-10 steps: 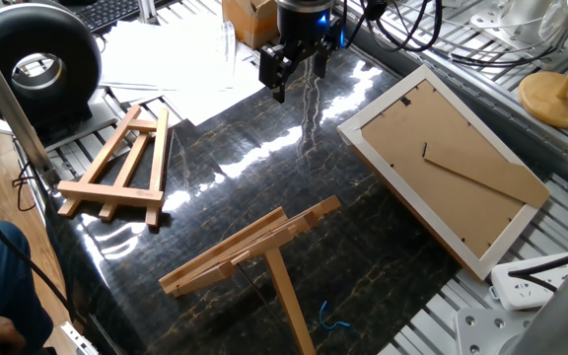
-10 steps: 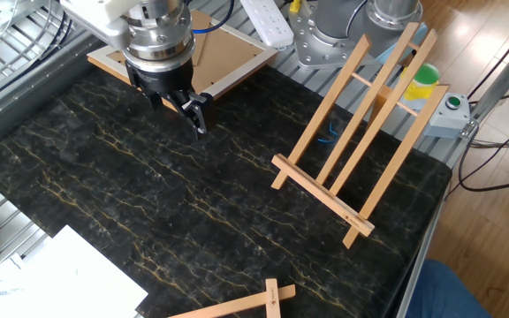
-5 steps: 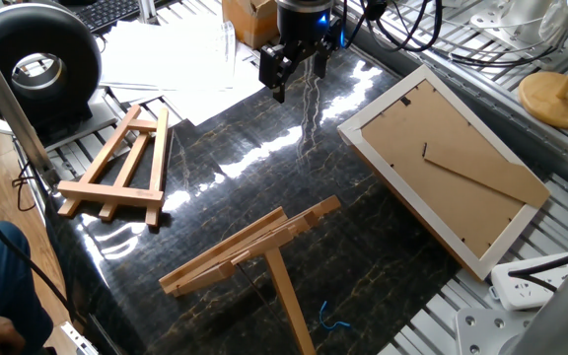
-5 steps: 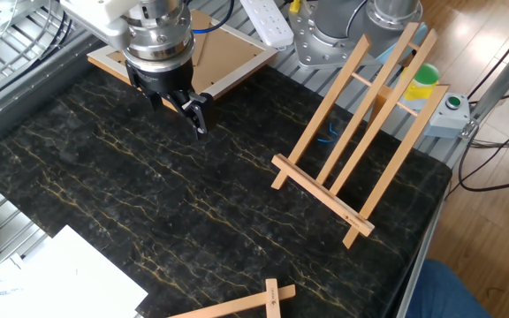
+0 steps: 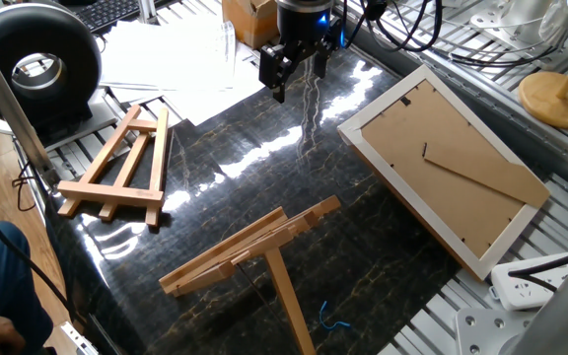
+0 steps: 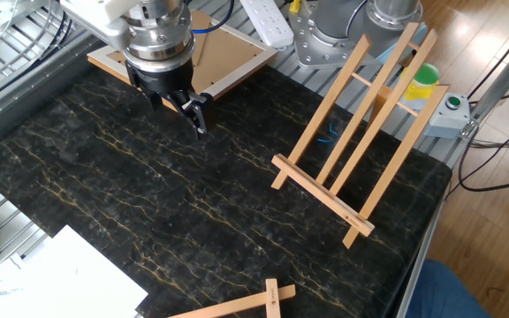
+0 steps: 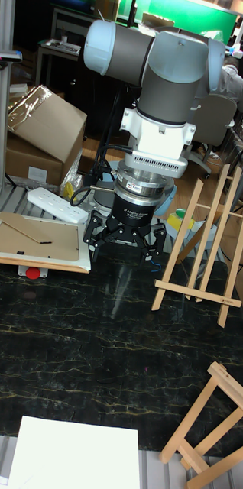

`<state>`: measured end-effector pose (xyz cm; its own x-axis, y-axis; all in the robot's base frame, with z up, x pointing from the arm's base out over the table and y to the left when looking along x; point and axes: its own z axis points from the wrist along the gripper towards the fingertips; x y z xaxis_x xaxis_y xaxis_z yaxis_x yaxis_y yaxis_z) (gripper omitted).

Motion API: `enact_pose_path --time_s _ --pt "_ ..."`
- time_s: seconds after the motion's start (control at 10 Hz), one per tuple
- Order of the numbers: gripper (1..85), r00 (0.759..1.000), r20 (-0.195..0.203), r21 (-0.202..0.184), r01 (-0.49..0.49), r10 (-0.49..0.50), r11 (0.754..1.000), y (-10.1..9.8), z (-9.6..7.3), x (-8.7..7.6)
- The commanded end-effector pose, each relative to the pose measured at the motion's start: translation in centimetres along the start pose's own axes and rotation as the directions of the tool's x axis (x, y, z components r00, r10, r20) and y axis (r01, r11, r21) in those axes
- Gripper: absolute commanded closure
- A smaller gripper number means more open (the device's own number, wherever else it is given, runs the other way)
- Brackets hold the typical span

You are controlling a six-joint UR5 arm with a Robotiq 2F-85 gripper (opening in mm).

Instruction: Put the photo frame on the bracket

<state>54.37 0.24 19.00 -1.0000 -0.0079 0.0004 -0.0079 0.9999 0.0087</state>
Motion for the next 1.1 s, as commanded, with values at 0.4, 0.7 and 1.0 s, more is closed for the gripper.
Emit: enact_pose_path --time_s 0.4,0.7,1.0 --pt "84.7 0.954 -0.021 0.362 0.286 -0.299 0.887 -8.4 -1.7 -2.3" --pt "84.7 0.931 -0.025 0.354 0.349 -0.365 0.868 -8.9 -2.4 -2.7" --pt "84.7 0.749 0.031 0.214 0.642 -0.662 0.736 -8.6 -2.4 -4.5"
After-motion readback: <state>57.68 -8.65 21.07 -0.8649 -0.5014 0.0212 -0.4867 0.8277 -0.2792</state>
